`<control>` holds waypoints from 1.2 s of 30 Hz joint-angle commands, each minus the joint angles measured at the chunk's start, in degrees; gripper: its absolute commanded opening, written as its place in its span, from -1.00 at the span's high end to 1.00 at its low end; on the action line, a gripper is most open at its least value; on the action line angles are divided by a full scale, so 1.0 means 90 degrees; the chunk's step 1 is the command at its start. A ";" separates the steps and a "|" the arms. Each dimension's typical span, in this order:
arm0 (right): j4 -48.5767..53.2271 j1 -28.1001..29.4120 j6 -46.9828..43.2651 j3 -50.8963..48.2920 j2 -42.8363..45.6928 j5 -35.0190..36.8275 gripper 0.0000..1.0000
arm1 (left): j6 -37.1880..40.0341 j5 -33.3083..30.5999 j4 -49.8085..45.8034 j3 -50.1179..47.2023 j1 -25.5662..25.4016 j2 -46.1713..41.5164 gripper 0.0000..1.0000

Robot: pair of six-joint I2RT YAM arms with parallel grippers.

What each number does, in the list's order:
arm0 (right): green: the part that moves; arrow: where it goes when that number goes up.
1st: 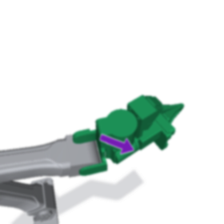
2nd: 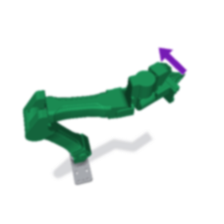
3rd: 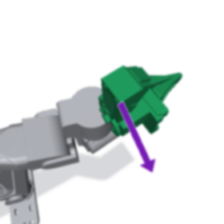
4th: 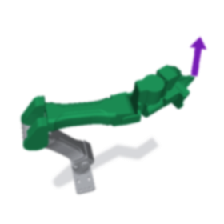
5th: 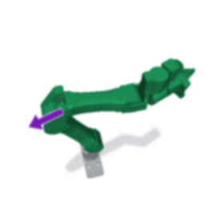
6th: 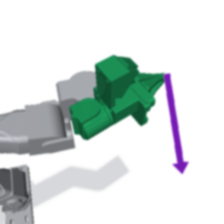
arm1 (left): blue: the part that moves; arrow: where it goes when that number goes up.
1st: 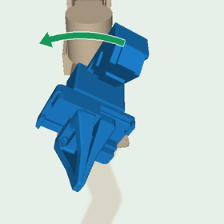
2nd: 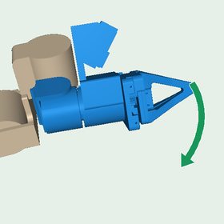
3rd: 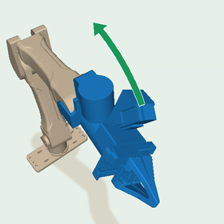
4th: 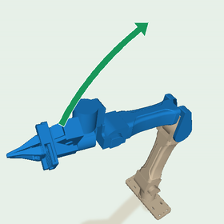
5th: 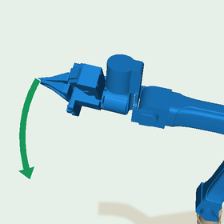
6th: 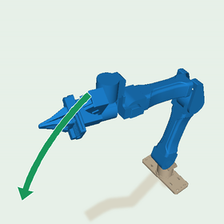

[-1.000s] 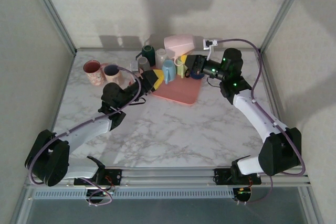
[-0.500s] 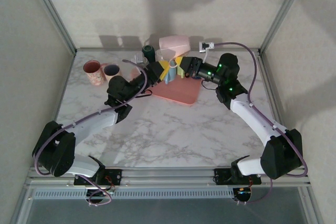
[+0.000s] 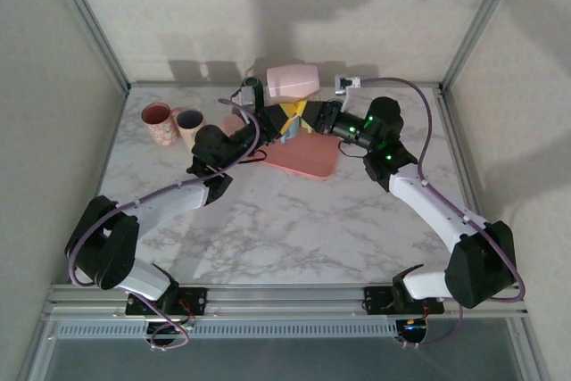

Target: Turn the mug right side up

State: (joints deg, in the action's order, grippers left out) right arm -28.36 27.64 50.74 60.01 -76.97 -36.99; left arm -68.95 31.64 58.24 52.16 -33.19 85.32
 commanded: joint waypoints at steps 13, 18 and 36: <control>-0.0805 0.0064 0.0202 -0.0202 0.0405 0.0273 1.00 | 0.0140 -0.0180 0.0752 0.0095 -0.0091 0.0000 1.00; -0.0809 0.0058 0.0213 -0.0270 0.0400 0.0473 0.80 | 0.0306 -0.0189 0.0745 0.0083 -0.0089 -0.0102 1.00; -0.0600 -0.0229 0.0032 -0.0613 0.0787 0.0965 0.30 | 0.1170 -0.0461 -0.0282 0.0074 -0.0006 -0.0791 1.00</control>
State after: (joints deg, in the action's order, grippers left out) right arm -31.18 25.80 52.47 55.00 -71.35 -29.47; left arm -61.01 28.53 52.38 52.05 -33.50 81.23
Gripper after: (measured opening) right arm 0.344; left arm 0.130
